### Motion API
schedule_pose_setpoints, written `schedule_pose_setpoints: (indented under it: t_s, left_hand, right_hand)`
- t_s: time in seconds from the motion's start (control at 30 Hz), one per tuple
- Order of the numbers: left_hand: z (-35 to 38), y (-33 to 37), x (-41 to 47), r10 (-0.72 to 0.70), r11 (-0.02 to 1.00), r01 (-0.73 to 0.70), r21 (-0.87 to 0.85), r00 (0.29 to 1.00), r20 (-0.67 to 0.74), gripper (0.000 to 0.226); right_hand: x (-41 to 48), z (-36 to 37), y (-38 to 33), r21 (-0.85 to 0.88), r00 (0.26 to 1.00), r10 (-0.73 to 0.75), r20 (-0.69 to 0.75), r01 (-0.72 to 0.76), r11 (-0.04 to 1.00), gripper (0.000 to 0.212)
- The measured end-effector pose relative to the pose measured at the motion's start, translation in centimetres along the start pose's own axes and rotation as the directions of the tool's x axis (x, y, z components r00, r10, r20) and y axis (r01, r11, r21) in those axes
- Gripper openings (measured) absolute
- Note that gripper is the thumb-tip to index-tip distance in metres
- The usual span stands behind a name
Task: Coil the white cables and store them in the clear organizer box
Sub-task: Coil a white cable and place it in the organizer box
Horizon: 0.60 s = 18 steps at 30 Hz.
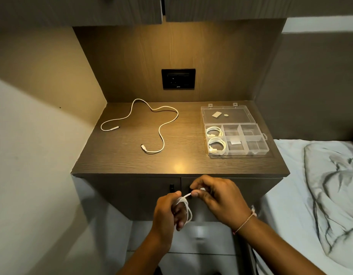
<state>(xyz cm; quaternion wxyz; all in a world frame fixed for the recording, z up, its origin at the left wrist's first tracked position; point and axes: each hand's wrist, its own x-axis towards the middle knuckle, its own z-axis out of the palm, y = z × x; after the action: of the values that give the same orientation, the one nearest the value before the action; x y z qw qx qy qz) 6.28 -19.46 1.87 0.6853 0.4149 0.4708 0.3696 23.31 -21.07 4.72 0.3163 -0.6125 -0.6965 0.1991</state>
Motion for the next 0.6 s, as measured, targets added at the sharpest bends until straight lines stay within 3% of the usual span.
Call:
schedule_pose_setpoints:
  t_s: [0.13,0.3,0.47,0.6]
  left_hand:
    - [0.4,-0.1,0.0,-0.036,0.996,0.031,-0.084,0.997,-0.064,0.045]
    - [0.8,0.0,0.3,-0.039,0.992,0.024,-0.123,0.991,-0.127,0.051]
    - [1.2,0.0,0.3,-0.051,0.990,0.026,-0.138,0.982,-0.183,0.051]
    - [1.3,0.0,0.4,-0.107,0.978,0.062,-0.198,0.968,-0.229,0.041]
  right_hand:
    - [-1.4,2.0,0.0,0.074,0.992,0.093,-0.085,-0.086,0.994,0.015]
    - [-2.1,3.2,-0.5,0.133,0.984,0.106,-0.146,-0.087,0.987,0.023]
    - [-2.1,3.2,-0.4,0.020,0.978,0.053,-0.200,-0.050,0.999,0.014]
    - [-2.2,3.4,-0.4,0.006,0.985,0.044,-0.168,-0.043,0.999,0.021]
